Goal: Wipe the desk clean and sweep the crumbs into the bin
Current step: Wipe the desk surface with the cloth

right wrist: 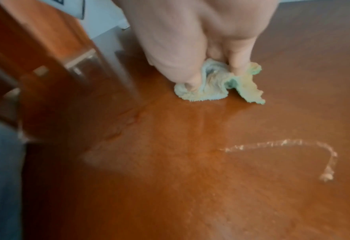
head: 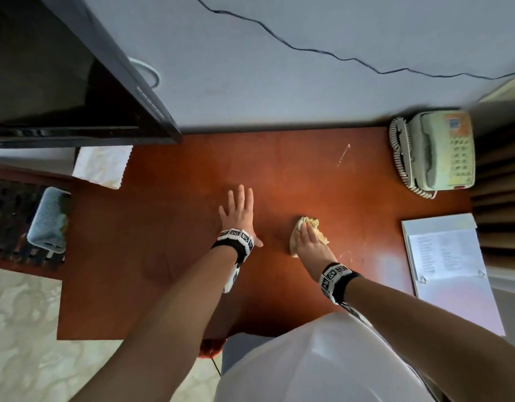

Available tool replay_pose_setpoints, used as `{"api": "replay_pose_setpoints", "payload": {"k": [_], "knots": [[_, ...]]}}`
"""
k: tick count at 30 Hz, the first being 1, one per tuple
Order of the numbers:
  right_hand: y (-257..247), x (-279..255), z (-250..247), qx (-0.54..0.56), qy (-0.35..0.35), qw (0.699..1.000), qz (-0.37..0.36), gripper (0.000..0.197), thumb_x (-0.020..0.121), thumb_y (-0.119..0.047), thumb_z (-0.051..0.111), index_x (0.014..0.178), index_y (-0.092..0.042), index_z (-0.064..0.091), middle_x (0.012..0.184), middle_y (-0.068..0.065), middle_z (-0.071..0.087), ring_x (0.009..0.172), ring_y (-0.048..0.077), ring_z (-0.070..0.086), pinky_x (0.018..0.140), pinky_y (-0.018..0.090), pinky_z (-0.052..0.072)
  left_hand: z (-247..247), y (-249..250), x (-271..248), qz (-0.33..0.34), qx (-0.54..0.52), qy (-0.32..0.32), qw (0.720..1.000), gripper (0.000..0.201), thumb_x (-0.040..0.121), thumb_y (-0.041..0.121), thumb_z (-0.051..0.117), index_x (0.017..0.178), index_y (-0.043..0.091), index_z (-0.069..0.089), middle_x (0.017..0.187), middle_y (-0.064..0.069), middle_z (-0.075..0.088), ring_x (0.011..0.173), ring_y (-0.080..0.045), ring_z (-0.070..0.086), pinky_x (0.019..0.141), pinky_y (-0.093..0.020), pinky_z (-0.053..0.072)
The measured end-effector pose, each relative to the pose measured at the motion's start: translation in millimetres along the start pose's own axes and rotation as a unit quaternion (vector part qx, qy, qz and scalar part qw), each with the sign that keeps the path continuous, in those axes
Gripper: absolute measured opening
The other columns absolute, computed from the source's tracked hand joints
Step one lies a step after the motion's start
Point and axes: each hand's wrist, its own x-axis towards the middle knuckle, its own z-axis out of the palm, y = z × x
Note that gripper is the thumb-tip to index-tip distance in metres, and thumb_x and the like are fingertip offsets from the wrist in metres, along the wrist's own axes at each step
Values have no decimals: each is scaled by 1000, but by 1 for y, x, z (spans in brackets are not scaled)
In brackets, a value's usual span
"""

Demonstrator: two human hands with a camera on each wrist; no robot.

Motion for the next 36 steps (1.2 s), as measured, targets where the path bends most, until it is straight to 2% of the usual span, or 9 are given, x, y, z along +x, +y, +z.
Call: {"api": "replay_pose_setpoints", "payload": {"k": [8, 12, 16, 20, 23, 25, 28, 31, 36], "knots": [[26, 45, -18, 76, 14, 997, 30, 69, 92, 0, 48, 155, -4, 21, 157, 13, 20, 150, 28, 13, 106, 45, 45, 9, 1, 24, 19, -14, -12, 1000, 165, 48, 46, 100, 158, 27, -22, 164, 7, -30, 154, -36, -17, 117, -68, 21], [45, 94, -59, 56, 67, 994, 65, 61, 89, 3, 53, 147, 0, 33, 144, 17, 40, 140, 32, 35, 99, 40, 50, 8, 2, 27, 15, -21, -22, 999, 167, 48, 47, 100, 157, 28, -25, 164, 8, -32, 154, -35, -20, 119, -67, 18], [72, 149, -128, 85, 101, 984, 117, 46, 87, 5, 56, 132, 4, 50, 131, 23, 50, 123, 39, 51, 91, 44, 52, 11, 1, 29, 22, -45, -22, 998, 166, 48, 44, 101, 157, 30, -25, 164, 10, -32, 153, -34, -21, 118, -69, 16], [95, 192, -178, 110, 102, 980, 131, 23, 66, -1, 61, 88, 1, 64, 112, 27, 61, 109, 43, 61, 83, 40, 55, 12, -1, 30, 22, -52, -16, 998, 167, 47, 43, 101, 157, 30, -23, 164, 9, -30, 154, -35, -19, 116, -70, 17], [107, 213, -181, 155, 101, 972, 141, 55, 46, -12, 41, 93, 0, 66, 96, 20, 66, 93, 39, 68, 71, 31, 49, 12, -2, 30, 19, -60, -13, 998, 168, 45, 42, 102, 157, 32, -23, 165, 10, -29, 154, -34, -18, 116, -70, 18], [101, 206, -177, 140, 127, 973, 135, 51, 54, -2, 50, 103, 3, 64, 102, 20, 65, 97, 38, 67, 74, 34, 52, 10, -2, 29, 18, -69, -16, 997, 167, 46, 41, 102, 157, 32, -23, 165, 11, -29, 154, -33, -19, 116, -70, 16], [75, 176, -155, 57, 139, 988, 41, 46, 79, 5, 62, 125, 0, 56, 133, 20, 51, 118, 36, 57, 88, 41, 52, 9, -2, 27, 15, -73, -16, 997, 167, 46, 40, 102, 157, 33, -23, 164, 11, -29, 154, -33, -20, 117, -70, 13], [46, 126, -100, -18, 134, 988, -78, 56, 93, -3, 54, 147, -3, 39, 152, 16, 37, 140, 31, 37, 108, 39, 41, 7, -1, 27, 12, -68, -26, 997, 167, 47, 42, 101, 157, 33, -24, 164, 11, -31, 153, -32, -22, 119, -69, 12], [46, 64, -41, -123, 110, 968, -187, 56, 99, -3, 36, 153, 1, 24, 158, 17, 31, 147, 30, 27, 120, 36, 25, 4, 2, 25, 8, -40, -30, 999, 167, 48, 45, 100, 156, 31, -26, 163, 10, -33, 153, -34, -21, 119, -68, 15]]}}
